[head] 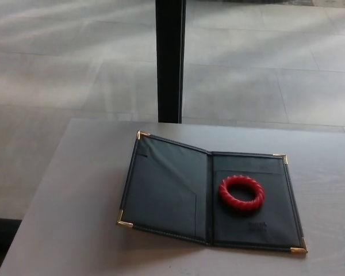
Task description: There is a diary kept infront of the robot and the robot uses its right hand to grab its cover and puses it to the left to open it.
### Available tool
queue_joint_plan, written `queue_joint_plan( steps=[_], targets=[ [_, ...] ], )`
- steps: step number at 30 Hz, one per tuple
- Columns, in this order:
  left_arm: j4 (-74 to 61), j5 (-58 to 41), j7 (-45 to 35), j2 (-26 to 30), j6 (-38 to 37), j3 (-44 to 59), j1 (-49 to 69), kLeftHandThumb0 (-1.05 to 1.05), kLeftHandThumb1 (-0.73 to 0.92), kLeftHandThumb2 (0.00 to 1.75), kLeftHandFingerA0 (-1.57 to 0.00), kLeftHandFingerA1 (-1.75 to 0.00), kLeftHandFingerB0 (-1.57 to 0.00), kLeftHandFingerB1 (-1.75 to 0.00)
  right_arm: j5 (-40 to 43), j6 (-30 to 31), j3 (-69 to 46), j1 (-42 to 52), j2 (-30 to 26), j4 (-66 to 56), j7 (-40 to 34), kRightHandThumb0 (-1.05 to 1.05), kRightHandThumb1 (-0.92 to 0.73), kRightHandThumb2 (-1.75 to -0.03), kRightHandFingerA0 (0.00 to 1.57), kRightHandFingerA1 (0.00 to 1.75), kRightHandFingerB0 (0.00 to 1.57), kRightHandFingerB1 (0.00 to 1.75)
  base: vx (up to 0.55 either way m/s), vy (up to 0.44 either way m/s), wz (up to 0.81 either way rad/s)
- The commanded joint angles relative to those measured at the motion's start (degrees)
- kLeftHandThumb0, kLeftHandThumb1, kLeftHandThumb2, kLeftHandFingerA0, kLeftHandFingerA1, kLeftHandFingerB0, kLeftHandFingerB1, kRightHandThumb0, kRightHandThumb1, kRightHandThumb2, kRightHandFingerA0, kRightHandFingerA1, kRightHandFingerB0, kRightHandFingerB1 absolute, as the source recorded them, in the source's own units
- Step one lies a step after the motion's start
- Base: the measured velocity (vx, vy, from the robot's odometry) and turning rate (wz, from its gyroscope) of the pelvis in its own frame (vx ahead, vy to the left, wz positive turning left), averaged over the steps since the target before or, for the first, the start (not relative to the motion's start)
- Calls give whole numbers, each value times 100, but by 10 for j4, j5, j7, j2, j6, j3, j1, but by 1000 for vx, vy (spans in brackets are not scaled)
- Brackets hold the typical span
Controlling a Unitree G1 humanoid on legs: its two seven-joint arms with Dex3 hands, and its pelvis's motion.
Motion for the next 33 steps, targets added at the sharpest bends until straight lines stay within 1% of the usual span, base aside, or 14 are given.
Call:
queue_joint_plan(
  steps=[1,5,6,7,12,13,14,15,17,25,26,31,32,33],
  targets=[
    [23,-2,-13,7,-21,14,5,-69,92,94,-19,-90,-12,-63,67,-91,-47,39,49,54,-63,-81,-92,-72,60,93,44,75,0,0,0],
    [45,3,-25,13,-31,17,7,-67,92,96,-19,-91,-13,-63,81,-124,-59,52,69,89,-75,-83,-92,-73,60,102,37,79,0,0,0],
    [52,4,-26,16,-34,17,4,-69,88,117,-26,-76,-15,-62,88,-121,-58,57,74,88,-72,-82,-92,-73,58,103,36,79,0,0,0],
    [47,6,-25,15,-31,16,5,-69,92,95,-20,-90,-13,-62,93,-130,-57,60,74,100,-69,-81,-92,-73,58,101,40,78,0,0,0],
    [35,9,-25,11,-27,10,9,-70,92,96,-26,-85,-17,-64,155,-89,-75,52,84,123,-93,-78,-92,-70,61,104,41,79,0,0,0],
    [37,9,-29,11,-28,9,10,-60,85,126,-36,-78,-11,-58,173,-82,-79,52,88,123,-85,-77,-92,-71,58,107,38,80,0,0,0],
    [29,12,-27,10,-26,7,14,-61,85,126,-37,-79,-12,-59,181,-70,-80,50,94,119,-92,-69,-76,-119,70,97,37,74,0,0,0],
    [25,9,-25,9,-23,8,14,-60,83,125,-36,-79,-11,-59,188,-61,-73,60,107,100,-83,-74,-92,-79,46,108,32,82,0,0,0],
    [34,9,-28,14,-28,8,6,-66,92,95,-19,-91,-14,-64,189,-58,-60,60,118,103,-84,-71,-92,-80,46,100,32,77,0,0,0],
    [33,10,-27,12,-31,2,-6,-66,92,95,-22,-78,-13,-61,210,-56,-29,55,118,96,-112,-77,-92,-79,54,112,35,80,0,0,0],
    [26,11,-27,9,-27,-1,-6,-67,88,118,-26,-75,-15,-62,215,-59,-25,57,115,98,-113,-78,-92,-80,52,112,33,80,0,0,0],
    [48,14,-46,20,-26,-8,-6,-66,92,96,-23,-79,-13,-61,231,-56,-9,67,111,94,-124,-80,-92,-81,51,111,31,79,0,0,0],
    [50,14,-51,21,-29,-8,0,-66,89,118,-24,-75,-14,-62,233,-53,-4,72,115,83,-132,-80,-92,-81,53,111,31,80,0,0,0],
    [50,13,-53,23,-29,-7,4,-65,92,97,-17,-89,-11,-62,232,-54,3,76,114,84,-128,-81,-92,-84,48,110,29,80,0,0,0]
  ],
)
